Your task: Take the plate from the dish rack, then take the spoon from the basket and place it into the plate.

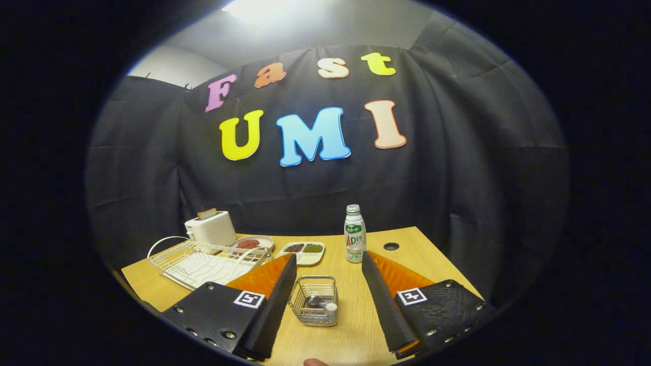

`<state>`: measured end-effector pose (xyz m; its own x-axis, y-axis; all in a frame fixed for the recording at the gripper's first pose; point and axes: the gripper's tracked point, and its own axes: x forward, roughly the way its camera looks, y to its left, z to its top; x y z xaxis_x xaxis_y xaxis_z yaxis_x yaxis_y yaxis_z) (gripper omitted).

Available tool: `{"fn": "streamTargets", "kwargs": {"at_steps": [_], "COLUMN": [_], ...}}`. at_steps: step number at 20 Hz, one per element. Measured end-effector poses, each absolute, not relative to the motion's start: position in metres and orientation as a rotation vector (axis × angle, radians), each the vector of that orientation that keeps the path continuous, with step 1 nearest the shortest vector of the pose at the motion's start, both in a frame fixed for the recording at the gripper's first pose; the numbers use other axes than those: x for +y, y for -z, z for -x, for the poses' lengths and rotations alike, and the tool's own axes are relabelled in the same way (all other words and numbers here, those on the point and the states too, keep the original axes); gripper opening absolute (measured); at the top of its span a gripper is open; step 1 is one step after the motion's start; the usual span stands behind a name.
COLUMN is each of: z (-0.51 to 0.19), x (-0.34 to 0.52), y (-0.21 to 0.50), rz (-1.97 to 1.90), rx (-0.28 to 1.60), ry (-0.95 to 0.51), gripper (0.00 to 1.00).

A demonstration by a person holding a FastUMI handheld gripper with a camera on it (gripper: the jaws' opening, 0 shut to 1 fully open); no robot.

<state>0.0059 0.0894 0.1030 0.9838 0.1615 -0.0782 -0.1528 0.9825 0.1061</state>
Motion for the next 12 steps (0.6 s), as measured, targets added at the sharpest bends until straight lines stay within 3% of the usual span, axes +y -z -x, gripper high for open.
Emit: {"fn": "streamTargets", "kwargs": {"at_steps": [12], "z": [-0.054], "x": [0.100], "y": [-0.051], "rz": [-0.066], "rx": [0.055], "ry": [-0.164], "gripper": [0.77]}}
